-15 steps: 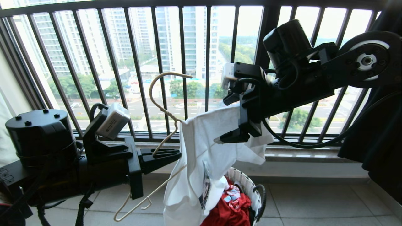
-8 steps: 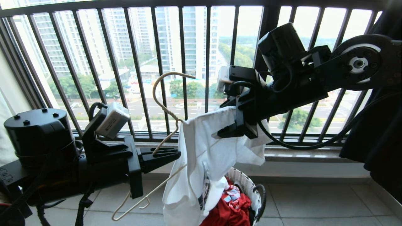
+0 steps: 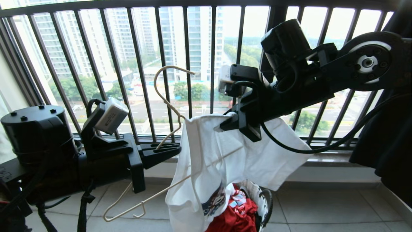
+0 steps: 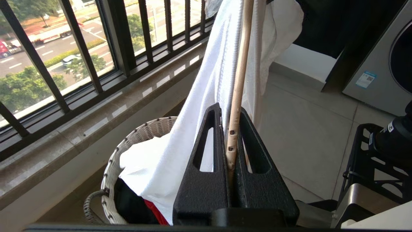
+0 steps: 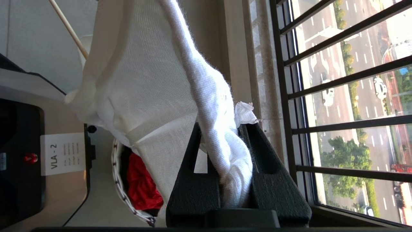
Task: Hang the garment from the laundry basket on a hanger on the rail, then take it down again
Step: Hang the clothes on the clothes rack
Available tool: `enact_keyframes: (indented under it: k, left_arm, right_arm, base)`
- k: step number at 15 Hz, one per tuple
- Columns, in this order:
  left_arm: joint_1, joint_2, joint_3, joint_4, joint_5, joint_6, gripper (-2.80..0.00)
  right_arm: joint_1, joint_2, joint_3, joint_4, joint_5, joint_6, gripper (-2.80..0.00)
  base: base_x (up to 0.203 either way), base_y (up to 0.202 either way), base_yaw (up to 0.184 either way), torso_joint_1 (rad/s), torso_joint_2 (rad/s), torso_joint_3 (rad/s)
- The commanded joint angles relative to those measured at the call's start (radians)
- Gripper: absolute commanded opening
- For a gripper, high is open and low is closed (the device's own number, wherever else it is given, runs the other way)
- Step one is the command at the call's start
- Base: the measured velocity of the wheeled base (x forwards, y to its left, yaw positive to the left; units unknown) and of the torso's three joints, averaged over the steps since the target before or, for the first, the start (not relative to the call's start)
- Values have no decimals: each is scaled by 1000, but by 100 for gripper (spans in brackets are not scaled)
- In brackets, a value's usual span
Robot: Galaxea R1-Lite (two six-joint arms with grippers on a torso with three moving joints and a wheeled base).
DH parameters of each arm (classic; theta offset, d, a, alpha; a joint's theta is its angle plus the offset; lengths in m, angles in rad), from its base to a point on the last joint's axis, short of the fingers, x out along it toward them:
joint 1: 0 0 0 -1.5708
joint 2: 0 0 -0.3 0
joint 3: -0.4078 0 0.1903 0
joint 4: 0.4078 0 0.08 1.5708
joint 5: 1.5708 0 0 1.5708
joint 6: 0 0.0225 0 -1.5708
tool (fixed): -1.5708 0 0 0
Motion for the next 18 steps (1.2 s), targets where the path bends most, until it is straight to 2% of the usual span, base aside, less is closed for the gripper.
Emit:
enact_keyframes:
  k: [1,6,7,12,18]
  left_arm:
    - [16,-10,-10,7,-4,-1,-280]
    - [31,-17,-11,4,-6,-2,-280]
    - [31,-17,-11,4,-6,-2,0]
    - [65,-20,-33,5,-6,-3,0]
    - [226,-140,-95,9,-7,-14,0]
  right_arm:
    - [12,-15,0,1,4,-1,-280]
    - [10,-34,8,5,3,-1,-280]
    - [10,-37,9,6,2,-1,-280]
    - [7,-58,37,9,-14,-1,-280]
    - [-25,-73,43,9,-59,-1,-280]
  base:
    - [0,0,0,0,0,0]
    - [0,0,0,0,0,0]
    - [0,0,0,0,0,0]
    - [0,0,0,0,0,0]
    - [0,0,0,0,0,0]
